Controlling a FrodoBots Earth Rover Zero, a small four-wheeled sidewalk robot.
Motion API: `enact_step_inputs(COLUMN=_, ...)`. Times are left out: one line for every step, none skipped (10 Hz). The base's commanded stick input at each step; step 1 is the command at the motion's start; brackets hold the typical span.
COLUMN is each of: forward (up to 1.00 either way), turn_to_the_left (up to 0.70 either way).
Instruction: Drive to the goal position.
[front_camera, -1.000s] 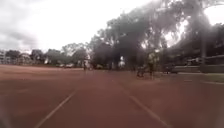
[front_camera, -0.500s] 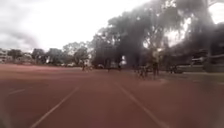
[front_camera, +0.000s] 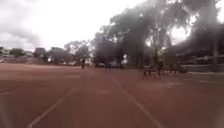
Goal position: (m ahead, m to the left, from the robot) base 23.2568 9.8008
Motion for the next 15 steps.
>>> enact_step_inputs(forward=0.85, turn_to_the_left=0.0)
enact_step_inputs(forward=0.85, turn_to_the_left=0.0)
enact_step_inputs(forward=0.85, turn_to_the_left=0.0)
enact_step_inputs(forward=0.85, turn_to_the_left=0.0)
enact_step_inputs(forward=0.85, turn_to_the_left=0.0)
enact_step_inputs(forward=0.85, turn_to_the_left=0.0)
enact_step_inputs(forward=0.85, turn_to_the_left=0.0)
enact_step_inputs(forward=0.85, turn_to_the_left=0.0)
enact_step_inputs(forward=0.85, turn_to_the_left=0.0)
enact_step_inputs(forward=0.85, turn_to_the_left=0.0)
enact_step_inputs(forward=0.85, turn_to_the_left=0.0)
enact_step_inputs(forward=0.85, turn_to_the_left=0.0)
enact_step_inputs(forward=0.85, turn_to_the_left=0.0)
enact_step_inputs(forward=0.85, turn_to_the_left=0.0)
enact_step_inputs(forward=0.85, turn_to_the_left=0.0)
